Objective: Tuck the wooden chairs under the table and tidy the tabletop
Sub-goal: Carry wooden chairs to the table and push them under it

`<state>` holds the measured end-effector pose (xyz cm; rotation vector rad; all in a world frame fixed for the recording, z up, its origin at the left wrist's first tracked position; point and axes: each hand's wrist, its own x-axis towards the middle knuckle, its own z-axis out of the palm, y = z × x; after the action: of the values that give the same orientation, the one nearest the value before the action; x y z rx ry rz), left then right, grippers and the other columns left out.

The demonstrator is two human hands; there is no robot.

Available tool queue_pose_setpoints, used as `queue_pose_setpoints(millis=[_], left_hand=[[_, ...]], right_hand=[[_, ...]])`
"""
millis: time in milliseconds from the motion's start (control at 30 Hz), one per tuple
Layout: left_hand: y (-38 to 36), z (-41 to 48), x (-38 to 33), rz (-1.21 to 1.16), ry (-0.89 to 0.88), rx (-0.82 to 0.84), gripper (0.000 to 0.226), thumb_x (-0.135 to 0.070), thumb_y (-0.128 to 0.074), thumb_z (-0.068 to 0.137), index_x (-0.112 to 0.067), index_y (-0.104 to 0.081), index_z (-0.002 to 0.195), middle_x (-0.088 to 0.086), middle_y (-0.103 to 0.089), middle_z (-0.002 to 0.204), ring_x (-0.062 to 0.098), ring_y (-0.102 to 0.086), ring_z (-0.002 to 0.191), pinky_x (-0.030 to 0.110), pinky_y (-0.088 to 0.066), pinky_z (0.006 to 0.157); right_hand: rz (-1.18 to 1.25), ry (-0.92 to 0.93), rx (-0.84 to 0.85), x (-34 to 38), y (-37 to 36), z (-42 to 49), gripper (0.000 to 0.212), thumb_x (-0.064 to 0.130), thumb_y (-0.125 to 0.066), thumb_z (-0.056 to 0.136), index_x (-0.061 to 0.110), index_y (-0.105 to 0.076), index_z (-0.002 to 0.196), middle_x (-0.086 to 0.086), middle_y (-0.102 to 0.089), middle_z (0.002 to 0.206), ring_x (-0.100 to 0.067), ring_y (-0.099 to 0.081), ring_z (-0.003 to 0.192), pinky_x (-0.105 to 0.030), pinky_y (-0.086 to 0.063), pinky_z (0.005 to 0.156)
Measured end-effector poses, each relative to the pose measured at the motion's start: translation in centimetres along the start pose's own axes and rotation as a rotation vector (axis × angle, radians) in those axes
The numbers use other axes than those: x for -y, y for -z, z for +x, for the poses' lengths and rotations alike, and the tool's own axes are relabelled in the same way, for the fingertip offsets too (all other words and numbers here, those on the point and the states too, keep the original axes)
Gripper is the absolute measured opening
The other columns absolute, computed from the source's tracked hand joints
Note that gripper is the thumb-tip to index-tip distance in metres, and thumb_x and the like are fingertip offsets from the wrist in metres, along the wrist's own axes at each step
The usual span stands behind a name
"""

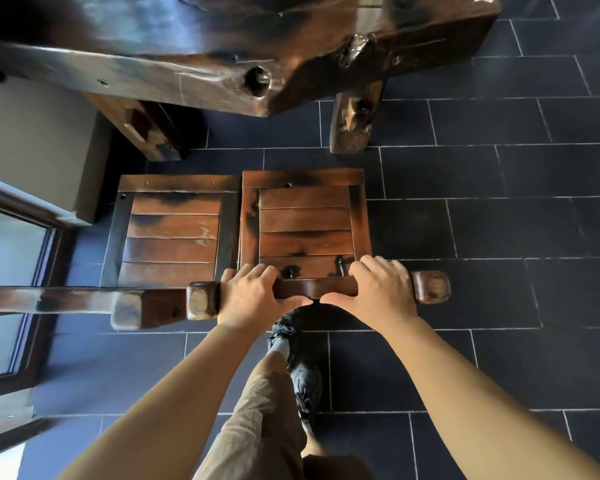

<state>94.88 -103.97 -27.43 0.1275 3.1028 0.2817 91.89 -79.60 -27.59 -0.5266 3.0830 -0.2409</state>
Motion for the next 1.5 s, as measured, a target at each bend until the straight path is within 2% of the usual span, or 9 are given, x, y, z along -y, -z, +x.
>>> queue_pose_setpoints(millis=[133, 267, 400, 500, 833, 1000, 1167, 1267, 1500], left_hand=[[0.5, 2.1, 0.1, -0.015, 0.028, 0.041, 0.079, -0.093, -0.036, 0.064, -0.023, -0.066, 0.084, -0.007, -0.07, 0.085, 0.024, -0.063, 0.085, 0.041, -0.041, 0.08], [0.8, 4.4, 0.4, 0.011, 0.054, 0.102, 0.085, -0.095, -0.028, 0.063, -0.031, -0.067, 0.103, -0.012, -0.069, 0.101, 0.017, -0.06, 0.1, 0.04, -0.038, 0.089], [1.0, 7.4, 1.2, 0.0, 0.057, 0.114, 0.084, -0.097, -0.032, 0.064, -0.033, -0.067, 0.108, -0.013, -0.069, 0.105, 0.016, -0.059, 0.103, 0.04, -0.037, 0.092], [1.3, 9.8, 2.0, 0.006, 0.034, 0.121, 0.077, -0.093, -0.041, 0.067, -0.03, -0.066, 0.103, -0.011, -0.068, 0.105, 0.017, -0.059, 0.103, 0.04, -0.037, 0.092], [1.2, 17.0, 3.8, 0.017, 0.019, 0.079, 0.081, -0.095, -0.03, 0.066, -0.026, -0.064, 0.091, -0.01, -0.068, 0.096, 0.018, -0.06, 0.096, 0.04, -0.039, 0.086], [1.6, 19.9, 4.2, 0.004, 0.015, 0.084, 0.077, -0.094, -0.036, 0.068, -0.025, -0.062, 0.091, -0.01, -0.068, 0.096, 0.019, -0.061, 0.095, 0.04, -0.041, 0.088], [1.7, 22.6, 5.0, 0.016, 0.001, 0.078, 0.077, -0.094, -0.034, 0.068, -0.024, -0.061, 0.089, -0.008, -0.068, 0.095, 0.02, -0.061, 0.095, 0.041, -0.041, 0.087], [1.8, 23.7, 5.1, 0.03, -0.004, 0.076, 0.071, -0.092, -0.039, 0.069, -0.024, -0.057, 0.084, -0.008, -0.068, 0.093, 0.02, -0.06, 0.094, 0.04, -0.04, 0.087], [2.3, 25.6, 5.5, 0.027, 0.001, 0.121, 0.072, -0.094, -0.035, 0.069, -0.028, -0.057, 0.089, -0.011, -0.067, 0.096, 0.018, -0.06, 0.095, 0.04, -0.044, 0.089]], right_hand=[[0.026, -0.003, 0.017, -0.7, 0.4, 2.1, 0.084, 0.094, -0.033, 0.071, 0.016, -0.064, 0.078, 0.003, -0.062, 0.078, -0.021, -0.06, 0.075, -0.039, -0.047, 0.072], [-0.004, 0.009, 0.013, -1.3, 0.5, 4.4, 0.083, 0.093, -0.033, 0.072, 0.016, -0.064, 0.078, 0.003, -0.063, 0.078, -0.02, -0.06, 0.073, -0.036, -0.045, 0.069], [-0.024, 0.006, 0.004, -1.6, 0.5, 7.1, 0.08, 0.092, -0.034, 0.074, 0.017, -0.064, 0.081, 0.002, -0.065, 0.08, -0.02, -0.061, 0.075, -0.036, -0.046, 0.07], [-0.02, -0.005, 0.026, -1.7, 0.7, 9.6, 0.076, 0.09, -0.038, 0.074, 0.019, -0.064, 0.085, 0.003, -0.065, 0.084, -0.02, -0.062, 0.079, -0.037, -0.046, 0.075], [-0.03, -0.014, 0.044, -3.1, 0.8, 16.7, 0.075, 0.09, -0.038, 0.073, 0.021, -0.063, 0.089, 0.004, -0.064, 0.089, -0.019, -0.061, 0.084, -0.037, -0.045, 0.078], [-0.039, -0.006, 0.039, -3.9, 0.8, 19.7, 0.078, 0.092, -0.031, 0.073, 0.023, -0.062, 0.088, 0.004, -0.063, 0.088, -0.018, -0.061, 0.083, -0.037, -0.047, 0.079], [-0.052, 0.002, 0.018, -4.3, 0.8, 22.2, 0.079, 0.093, -0.03, 0.073, 0.022, -0.063, 0.087, 0.004, -0.062, 0.085, -0.018, -0.06, 0.08, -0.036, -0.045, 0.074], [-0.083, 0.012, -0.004, -4.6, 0.6, 23.3, 0.078, 0.093, -0.03, 0.074, 0.021, -0.061, 0.082, 0.004, -0.061, 0.08, -0.019, -0.06, 0.075, -0.034, -0.042, 0.069], [-0.086, 0.014, -0.005, -4.6, 0.6, 25.1, 0.078, 0.091, -0.034, 0.074, 0.02, -0.063, 0.087, 0.002, -0.064, 0.085, -0.02, -0.062, 0.078, -0.034, -0.044, 0.071]])
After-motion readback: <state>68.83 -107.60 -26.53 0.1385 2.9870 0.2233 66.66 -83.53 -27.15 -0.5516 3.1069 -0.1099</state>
